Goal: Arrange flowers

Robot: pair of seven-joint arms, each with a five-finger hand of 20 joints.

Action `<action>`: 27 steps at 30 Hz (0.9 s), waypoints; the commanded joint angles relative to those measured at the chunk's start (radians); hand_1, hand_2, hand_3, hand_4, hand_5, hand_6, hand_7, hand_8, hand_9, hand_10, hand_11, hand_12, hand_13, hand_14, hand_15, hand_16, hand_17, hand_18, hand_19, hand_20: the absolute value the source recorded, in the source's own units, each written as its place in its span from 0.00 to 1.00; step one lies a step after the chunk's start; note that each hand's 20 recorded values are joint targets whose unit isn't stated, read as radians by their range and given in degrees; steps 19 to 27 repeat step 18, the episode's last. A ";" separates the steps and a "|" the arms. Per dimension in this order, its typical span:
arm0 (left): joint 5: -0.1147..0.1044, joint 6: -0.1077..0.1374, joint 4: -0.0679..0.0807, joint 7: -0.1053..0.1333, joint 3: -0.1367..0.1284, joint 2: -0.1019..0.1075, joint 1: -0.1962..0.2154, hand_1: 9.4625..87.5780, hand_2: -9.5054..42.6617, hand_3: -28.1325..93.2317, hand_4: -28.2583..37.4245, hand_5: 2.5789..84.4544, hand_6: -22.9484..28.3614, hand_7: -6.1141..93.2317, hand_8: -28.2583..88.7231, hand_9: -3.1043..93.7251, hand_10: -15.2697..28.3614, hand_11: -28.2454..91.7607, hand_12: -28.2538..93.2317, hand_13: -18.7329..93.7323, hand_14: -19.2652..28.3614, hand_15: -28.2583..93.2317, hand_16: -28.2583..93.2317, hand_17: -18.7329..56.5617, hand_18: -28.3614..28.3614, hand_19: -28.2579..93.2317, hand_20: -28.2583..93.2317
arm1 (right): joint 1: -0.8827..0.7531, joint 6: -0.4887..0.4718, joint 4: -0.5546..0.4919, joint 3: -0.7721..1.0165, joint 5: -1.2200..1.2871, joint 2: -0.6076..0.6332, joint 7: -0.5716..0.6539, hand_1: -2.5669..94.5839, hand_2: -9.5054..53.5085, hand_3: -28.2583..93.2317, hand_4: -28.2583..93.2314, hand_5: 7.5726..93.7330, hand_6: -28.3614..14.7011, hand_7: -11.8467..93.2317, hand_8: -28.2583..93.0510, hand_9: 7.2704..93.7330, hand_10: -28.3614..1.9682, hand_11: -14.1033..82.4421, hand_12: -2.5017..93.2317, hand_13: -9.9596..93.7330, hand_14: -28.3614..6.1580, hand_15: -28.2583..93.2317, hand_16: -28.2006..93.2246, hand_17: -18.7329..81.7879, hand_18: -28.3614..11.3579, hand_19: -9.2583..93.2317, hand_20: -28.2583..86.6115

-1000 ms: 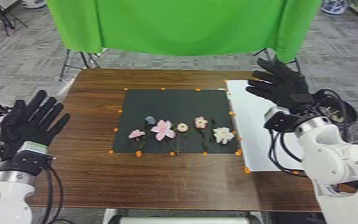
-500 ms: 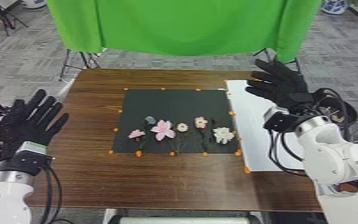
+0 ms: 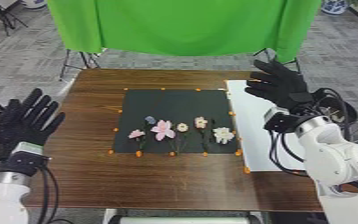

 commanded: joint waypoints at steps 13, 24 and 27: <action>0.033 -0.002 -0.094 0.052 -0.057 -0.012 0.098 0.25 0.44 0.81 0.00 0.43 0.59 0.17 0.16 0.34 0.64 0.34 0.29 0.33 0.63 0.41 0.15 0.15 0.72 0.53 0.27 | -0.047 -0.121 -0.041 0.051 -0.022 0.026 -0.012 0.16 0.32 0.88 0.02 0.42 0.57 0.23 0.15 0.39 0.48 0.19 0.17 0.44 0.35 0.31 0.41 0.36 0.28 0.34 0.41; 0.026 -0.005 -0.096 0.057 -0.036 -0.010 0.075 0.21 0.49 0.78 0.00 0.43 0.60 0.17 0.16 0.34 0.65 0.34 0.29 0.34 0.65 0.42 0.15 0.15 0.73 0.53 0.27 | -0.068 -0.033 -0.047 0.035 -0.004 0.035 -0.067 0.17 0.32 0.88 0.03 0.44 0.59 0.24 0.15 0.41 0.51 0.20 0.17 0.45 0.37 0.32 0.42 0.36 0.28 0.34 0.41; 0.026 -0.005 -0.096 0.057 -0.036 -0.010 0.075 0.21 0.49 0.78 0.00 0.43 0.60 0.17 0.16 0.34 0.65 0.34 0.29 0.34 0.65 0.42 0.15 0.15 0.73 0.53 0.27 | -0.068 -0.033 -0.047 0.035 -0.004 0.035 -0.067 0.17 0.32 0.88 0.03 0.44 0.59 0.24 0.15 0.41 0.51 0.20 0.17 0.45 0.37 0.32 0.42 0.36 0.28 0.34 0.41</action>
